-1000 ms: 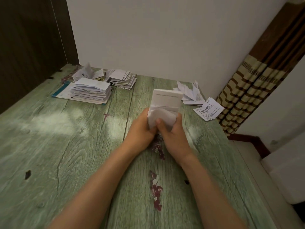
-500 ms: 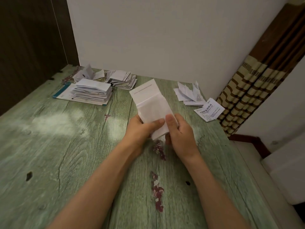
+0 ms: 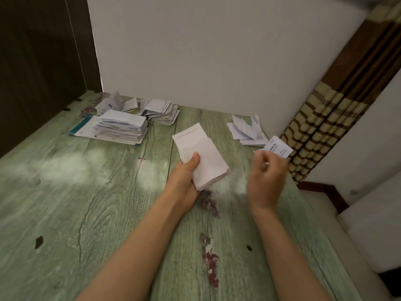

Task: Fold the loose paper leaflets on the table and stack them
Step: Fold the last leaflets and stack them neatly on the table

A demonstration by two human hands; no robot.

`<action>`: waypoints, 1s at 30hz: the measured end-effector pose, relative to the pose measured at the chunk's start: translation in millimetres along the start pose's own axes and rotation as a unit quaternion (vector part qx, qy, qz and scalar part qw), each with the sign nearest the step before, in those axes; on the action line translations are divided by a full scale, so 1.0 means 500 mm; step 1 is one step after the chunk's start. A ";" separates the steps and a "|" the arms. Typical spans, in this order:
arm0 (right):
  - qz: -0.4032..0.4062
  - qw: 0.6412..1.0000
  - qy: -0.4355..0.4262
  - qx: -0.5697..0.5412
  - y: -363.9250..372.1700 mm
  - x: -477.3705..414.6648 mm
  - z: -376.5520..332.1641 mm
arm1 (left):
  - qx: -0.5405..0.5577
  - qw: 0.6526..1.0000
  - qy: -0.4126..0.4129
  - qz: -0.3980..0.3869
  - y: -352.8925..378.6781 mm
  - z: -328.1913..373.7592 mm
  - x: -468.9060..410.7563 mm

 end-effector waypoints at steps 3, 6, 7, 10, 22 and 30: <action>0.118 0.986 0.099 0.070 -0.072 -0.095 0.090 | -0.011 1.000 -0.017 -0.019 0.003 0.002 -0.001; -0.076 0.972 0.219 -0.033 -0.072 -0.140 0.151 | -0.021 0.999 -0.035 -0.021 0.005 -0.002 0.000; -0.131 0.963 0.229 -0.044 -0.063 -0.143 0.154 | -0.023 0.999 -0.043 -0.021 0.004 -0.003 -0.001; -0.200 0.956 0.209 -0.034 -0.038 -0.154 0.141 | -0.025 0.998 -0.052 -0.019 0.005 -0.003 -0.006; 0.046 0.972 0.166 -0.161 -0.045 -0.104 0.033 | -0.046 0.998 -0.044 -0.003 0.012 -0.001 0.000; -0.014 0.986 -0.137 -0.093 0.052 0.051 -0.116 | -0.063 0.998 -0.002 0.016 0.019 -0.001 -0.002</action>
Point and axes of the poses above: each hand's wrist, its own x-axis away from the middle knuckle, its own y-axis out of the palm, z = x × y, the point moved 4 cm from there along -x, towards the middle knuckle, and after that the axes turned 5 degrees about x, right-handed, at the moved point
